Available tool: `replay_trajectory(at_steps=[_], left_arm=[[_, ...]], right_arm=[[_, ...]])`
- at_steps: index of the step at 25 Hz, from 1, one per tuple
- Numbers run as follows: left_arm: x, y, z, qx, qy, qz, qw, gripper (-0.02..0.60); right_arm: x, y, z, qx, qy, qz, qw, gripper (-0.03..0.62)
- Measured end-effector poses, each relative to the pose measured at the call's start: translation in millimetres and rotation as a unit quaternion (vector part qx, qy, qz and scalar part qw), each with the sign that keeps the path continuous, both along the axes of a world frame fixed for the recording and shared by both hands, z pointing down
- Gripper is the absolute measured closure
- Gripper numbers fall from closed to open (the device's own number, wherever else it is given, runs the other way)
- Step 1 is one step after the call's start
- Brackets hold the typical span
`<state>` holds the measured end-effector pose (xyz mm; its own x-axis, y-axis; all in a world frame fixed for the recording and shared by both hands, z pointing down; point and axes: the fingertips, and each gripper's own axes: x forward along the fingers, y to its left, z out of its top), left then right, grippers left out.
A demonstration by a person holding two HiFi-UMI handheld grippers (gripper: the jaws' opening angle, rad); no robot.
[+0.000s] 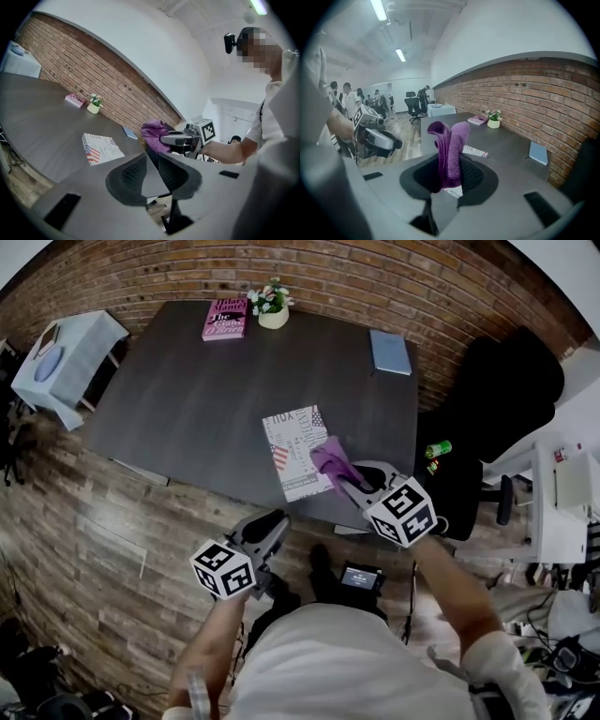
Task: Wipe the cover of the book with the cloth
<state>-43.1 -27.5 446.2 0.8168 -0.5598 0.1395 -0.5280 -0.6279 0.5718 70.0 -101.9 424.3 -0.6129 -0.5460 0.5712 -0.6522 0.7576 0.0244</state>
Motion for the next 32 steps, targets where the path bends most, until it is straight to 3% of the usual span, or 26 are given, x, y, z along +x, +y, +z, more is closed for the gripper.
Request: replay_trajectory(at_steps=[8,18,24,32], left_arm=[[21.4,-39.3,51.6,-0.038,-0.06,-0.009,0.9974,0.499],[28.8,-77.9,121.8,-0.106,-0.147,-0.012,0.9833,0.558],[28.0,-92.1,146.3,-0.152,-0.184,-0.022,0.971,0.574],[28.4,-94.2,171.3,-0.179,-0.274,-0.005,0.9451,0.575]], right_arm=[[11.0,-54.3,40.1,-0.014,0.055,-0.033,0.998,0.494],[22.3,-129.8,101.7,-0.022,0.145,-0.066,0.987,0.494],[11.8,-161.7,122.9,-0.001,0.2,-0.108,0.974,0.494],[0.9,-205.5,140.3,0.03,0.238,-0.126,0.963,0.494]])
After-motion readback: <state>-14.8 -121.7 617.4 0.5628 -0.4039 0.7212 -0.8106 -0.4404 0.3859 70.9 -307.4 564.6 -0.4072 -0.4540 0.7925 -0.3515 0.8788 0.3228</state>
